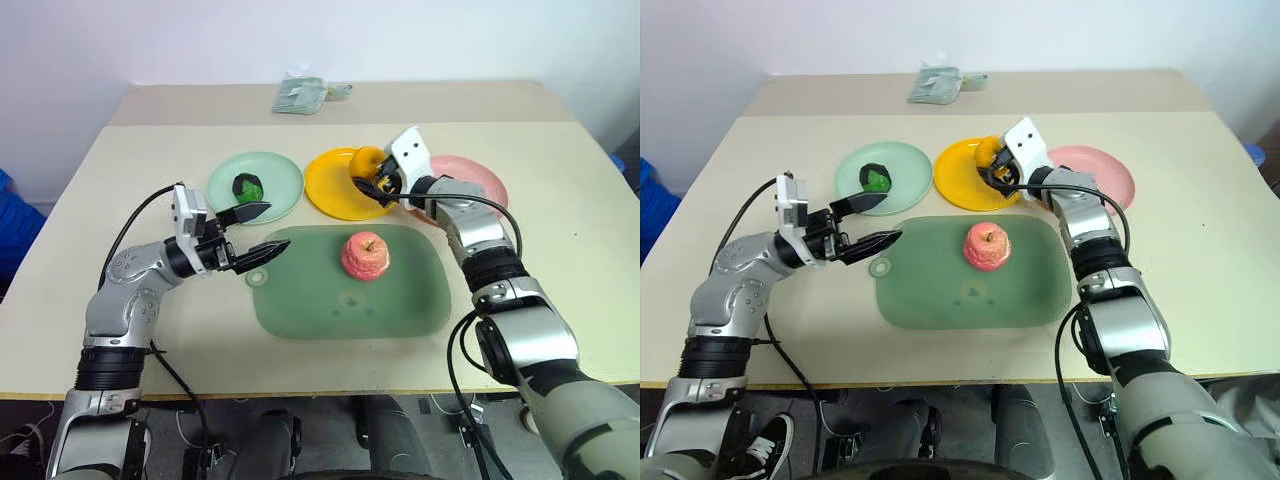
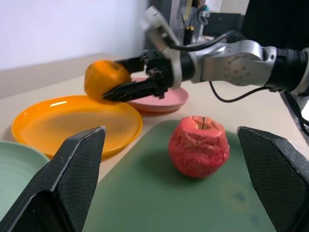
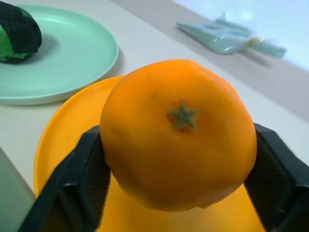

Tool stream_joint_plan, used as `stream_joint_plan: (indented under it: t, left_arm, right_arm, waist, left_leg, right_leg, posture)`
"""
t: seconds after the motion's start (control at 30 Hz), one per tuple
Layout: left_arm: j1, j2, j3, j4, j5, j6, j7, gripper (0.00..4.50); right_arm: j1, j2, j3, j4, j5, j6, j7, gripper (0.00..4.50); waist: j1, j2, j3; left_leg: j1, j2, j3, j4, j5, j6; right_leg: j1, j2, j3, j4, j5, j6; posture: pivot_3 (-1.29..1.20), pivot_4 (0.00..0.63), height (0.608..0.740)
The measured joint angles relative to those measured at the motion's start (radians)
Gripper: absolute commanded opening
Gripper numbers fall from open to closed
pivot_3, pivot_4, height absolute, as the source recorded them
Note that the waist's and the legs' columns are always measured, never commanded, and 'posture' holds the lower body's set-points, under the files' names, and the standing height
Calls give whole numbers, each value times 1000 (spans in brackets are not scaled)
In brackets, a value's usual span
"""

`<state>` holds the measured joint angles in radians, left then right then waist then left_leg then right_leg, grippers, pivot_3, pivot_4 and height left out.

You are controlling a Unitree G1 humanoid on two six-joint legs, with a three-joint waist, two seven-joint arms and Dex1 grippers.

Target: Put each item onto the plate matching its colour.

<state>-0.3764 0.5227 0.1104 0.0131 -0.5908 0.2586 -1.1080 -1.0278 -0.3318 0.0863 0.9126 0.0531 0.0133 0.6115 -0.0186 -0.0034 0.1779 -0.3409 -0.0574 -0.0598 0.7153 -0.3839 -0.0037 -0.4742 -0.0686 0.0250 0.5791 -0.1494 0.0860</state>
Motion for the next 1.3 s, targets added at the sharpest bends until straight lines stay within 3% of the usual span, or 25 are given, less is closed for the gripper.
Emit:
stream_joint_plan:
  t: [0.17, 0.27, 0.37, 0.53, 0.7, 0.97, 1.3]
  left_arm:
    - [18, 11, 3, -24, -3, 1, 9, 4500]
    - [21, 15, 3, -30, -7, 1, 8, 4500]
    - [22, 24, 2, -32, -12, 15, -7, 4500]
    - [28, 57, 0, -30, -41, 50, -87, 4500]
    - [3, 77, -13, -5, -55, 82, -168, 4500]
    - [-24, 79, -19, 58, -41, 77, -215, 4500]
    - [-13, 77, -18, 59, -31, 70, -214, 4500]
  right_arm:
    - [-16, -1, -48, 53, 11, -29, 2, 4489]
    - [-8, -6, -123, -15, 98, 26, 48, 4489]
    - [58, -54, -195, -277, 258, 227, 148, 4489]
    - [319, -236, -144, -789, 385, 548, 300, 4489]
    - [463, -245, -134, -990, 463, 705, 278, 4489]
    - [540, -246, -85, -1065, 458, 735, 236, 4489]
    - [559, -249, 71, -1045, 299, 632, 234, 4489]
  waist:
    - [-4, 0, 0]
    - [-6, 1, 1]
    - [1, 1, 1]
    - [6, 1, 1]
    - [-1, 1, 1]
    - [5, 1, 1]
    - [5, 1, 1]
  left_leg:
    - [0, 0, 0, 0, 0, 0]
    - [1, 1, 0, 0, 0, 0]
    - [0, 1, -1, -1, 0, 0]
    - [0, 0, 0, 1, -1, 2]
    - [3, 2, 1, 1, -3, 6]
    - [2, 2, 0, 0, -1, 1]
    - [2, 2, 1, 0, 0, 1]
  right_leg:
    - [0, 0, 0, 1, 0, 0]
    - [0, 1, 0, 1, 0, 0]
    - [0, 1, 0, 1, 0, 0]
    - [1, 0, 0, 0, 0, 0]
    - [2, 2, 0, 0, 0, 0]
    - [2, 2, 0, 1, 0, 0]
    - [2, 2, 0, 0, 0, 0]
  posture:
    - [0, 150, 740]
    - [0, 150, 740]
    - [0, 150, 740]
    - [0, 150, 740]
    - [0, 150, 740]
    - [0, 150, 740]
    - [0, 150, 740]
